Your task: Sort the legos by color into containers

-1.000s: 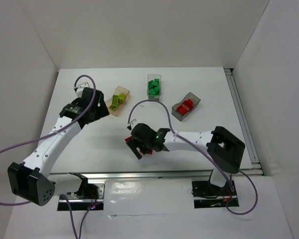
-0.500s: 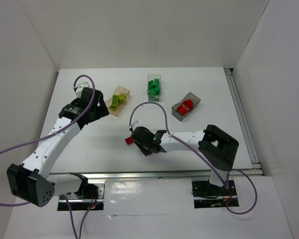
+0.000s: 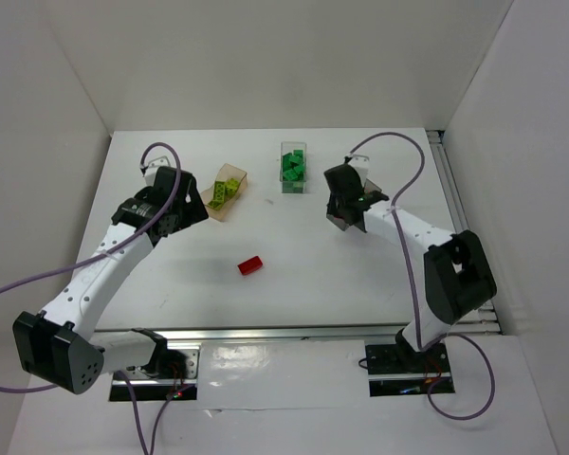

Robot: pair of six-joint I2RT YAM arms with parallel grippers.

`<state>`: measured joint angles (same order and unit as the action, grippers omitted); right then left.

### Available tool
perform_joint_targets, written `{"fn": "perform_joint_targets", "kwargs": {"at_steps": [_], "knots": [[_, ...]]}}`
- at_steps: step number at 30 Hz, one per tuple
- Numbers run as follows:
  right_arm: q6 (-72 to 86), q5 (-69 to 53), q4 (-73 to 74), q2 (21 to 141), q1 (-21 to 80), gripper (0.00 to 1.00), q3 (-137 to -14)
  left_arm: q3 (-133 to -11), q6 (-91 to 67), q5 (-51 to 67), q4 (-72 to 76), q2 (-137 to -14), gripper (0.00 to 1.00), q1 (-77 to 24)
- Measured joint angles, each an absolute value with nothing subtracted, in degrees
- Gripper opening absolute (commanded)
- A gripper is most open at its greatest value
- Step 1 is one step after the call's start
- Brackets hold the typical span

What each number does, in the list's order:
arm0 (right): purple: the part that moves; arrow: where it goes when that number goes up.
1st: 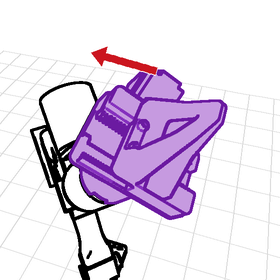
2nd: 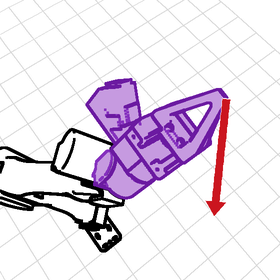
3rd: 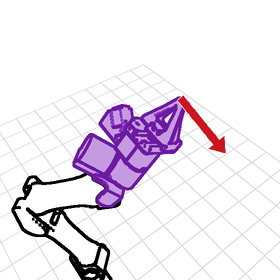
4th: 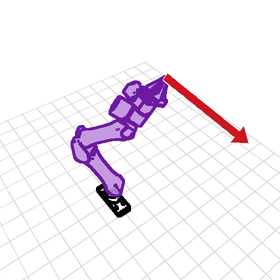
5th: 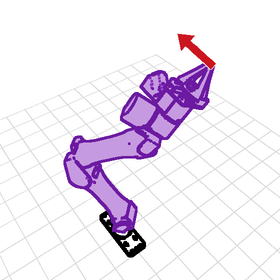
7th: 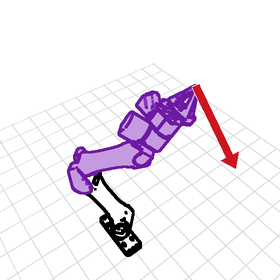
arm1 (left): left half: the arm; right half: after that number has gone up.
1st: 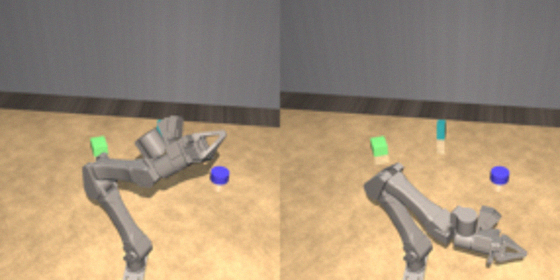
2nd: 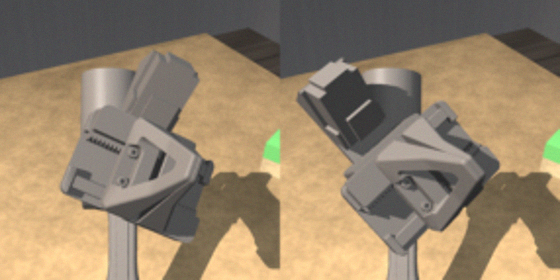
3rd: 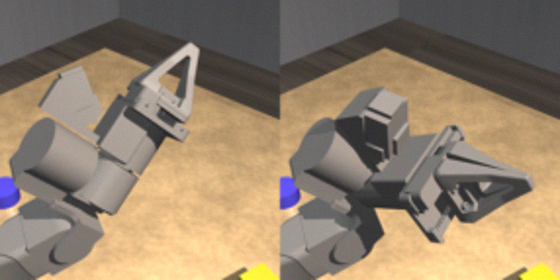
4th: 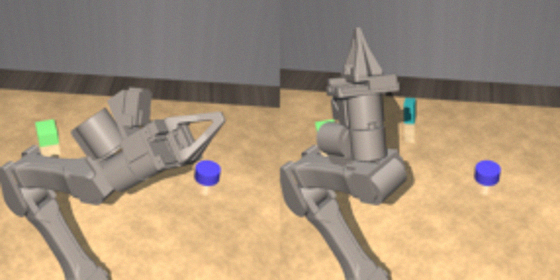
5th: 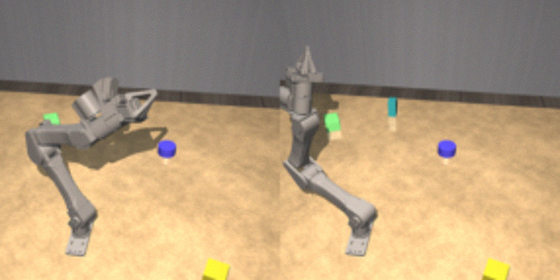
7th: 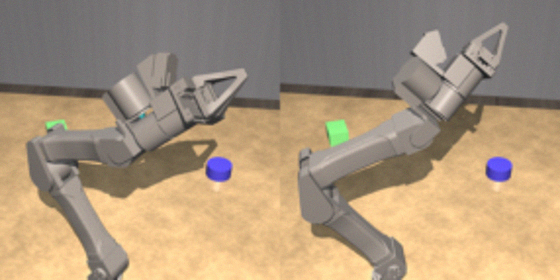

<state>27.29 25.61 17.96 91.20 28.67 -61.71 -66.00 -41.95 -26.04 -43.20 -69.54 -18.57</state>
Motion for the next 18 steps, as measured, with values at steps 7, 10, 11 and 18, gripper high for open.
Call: {"fn": "perform_joint_targets", "kwargs": {"at_steps": [7, 10, 11, 18], "knots": [[27.6, 26.2, 16.6, 97.8, 23.8, 0.28, -68.4, -66.0, -41.9, -25.8, -43.2, -69.5, 0.97, -18.6], [27.7, 26.4, 16.4, 98.7, 22.8, 0.45, -68.5, -66.0, -41.9, -25.8, -43.2, -69.6, 0.97, -18.6], [27.8, 26.3, 16.3, 98.8, 22.6, 0.52, -68.5, -66.0, -41.9, -25.8, -43.2, -69.6, 0.97, -18.6], [28.6, 27.6, 16.1, 98.8, 22.2, 0.79, -68.5, -66.0, -41.9, -25.8, -43.2, -70.1, 0.97, -18.6]]}}
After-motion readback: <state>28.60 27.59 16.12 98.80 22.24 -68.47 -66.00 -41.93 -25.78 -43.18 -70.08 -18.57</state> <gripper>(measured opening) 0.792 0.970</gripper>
